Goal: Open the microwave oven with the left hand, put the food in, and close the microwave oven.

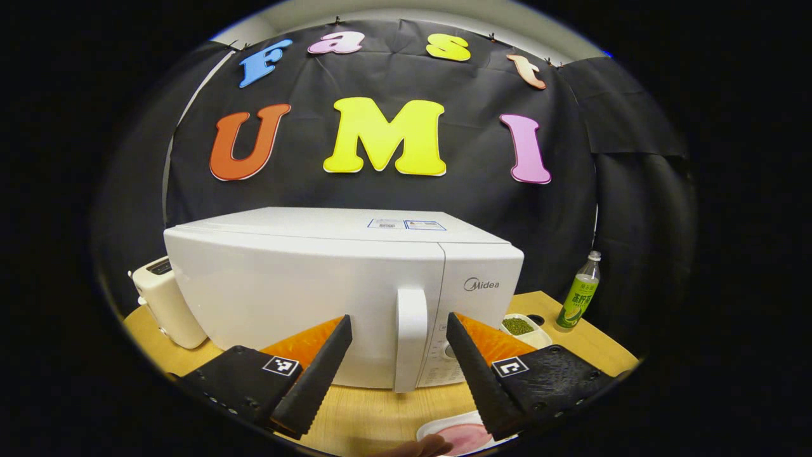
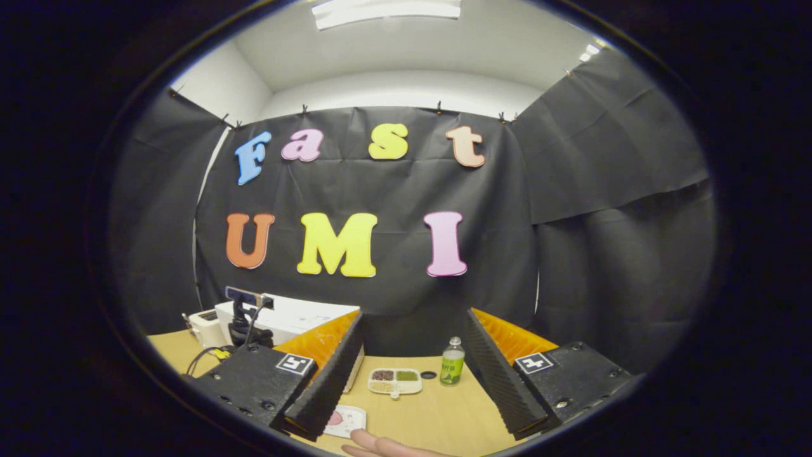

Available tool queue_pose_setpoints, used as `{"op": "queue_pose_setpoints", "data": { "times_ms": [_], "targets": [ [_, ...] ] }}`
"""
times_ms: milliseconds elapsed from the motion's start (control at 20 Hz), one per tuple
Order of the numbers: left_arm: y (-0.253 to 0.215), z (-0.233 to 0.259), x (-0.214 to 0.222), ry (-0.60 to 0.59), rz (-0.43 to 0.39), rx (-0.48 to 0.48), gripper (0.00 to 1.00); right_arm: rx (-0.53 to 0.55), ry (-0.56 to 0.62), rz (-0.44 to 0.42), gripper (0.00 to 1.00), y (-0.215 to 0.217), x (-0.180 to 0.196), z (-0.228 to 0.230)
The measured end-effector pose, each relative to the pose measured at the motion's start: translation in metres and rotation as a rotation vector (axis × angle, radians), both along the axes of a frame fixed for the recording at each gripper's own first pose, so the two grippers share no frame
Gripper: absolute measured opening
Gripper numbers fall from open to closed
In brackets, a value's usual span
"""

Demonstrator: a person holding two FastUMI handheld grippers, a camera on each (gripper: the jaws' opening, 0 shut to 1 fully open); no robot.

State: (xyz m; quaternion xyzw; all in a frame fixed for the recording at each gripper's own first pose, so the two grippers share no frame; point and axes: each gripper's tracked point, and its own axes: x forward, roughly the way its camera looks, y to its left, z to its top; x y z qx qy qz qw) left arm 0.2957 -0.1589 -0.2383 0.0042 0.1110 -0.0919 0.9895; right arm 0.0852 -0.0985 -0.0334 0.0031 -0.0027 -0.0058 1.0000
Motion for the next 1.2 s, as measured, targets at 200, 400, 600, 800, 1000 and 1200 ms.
{"op": "queue_pose_setpoints", "data": {
  "times_ms": [200, 400, 600, 800, 1000, 1200],
  "targets": [
    [0.006, -0.005, 0.008, -0.047, 0.036, 0.054, 0.82, -0.024, -0.017, -0.037, 0.91, -0.015, -0.003, 0.005],
    [0.011, -0.006, 0.009, -0.071, 0.039, 0.008, 0.77, -0.017, -0.028, -0.005, 0.91, -0.010, -0.007, 0.007],
    [0.007, -0.007, 0.010, -0.079, 0.025, -0.022, 0.67, -0.027, -0.025, -0.011, 0.91, -0.015, -0.007, 0.007],
    [-0.010, -0.013, 0.003, -0.028, -0.045, -0.051, 0.24, -0.016, -0.007, -0.013, 0.92, -0.017, -0.007, -0.002],
    [-0.009, -0.013, -0.002, -0.050, -0.046, -0.015, 0.15, -0.004, 0.028, -0.012, 0.92, -0.018, -0.004, -0.013],
    [-0.009, -0.012, -0.005, -0.044, -0.045, -0.016, 0.01, -0.006, 0.059, -0.016, 0.91, -0.017, 0.000, -0.023]
  ]
}}
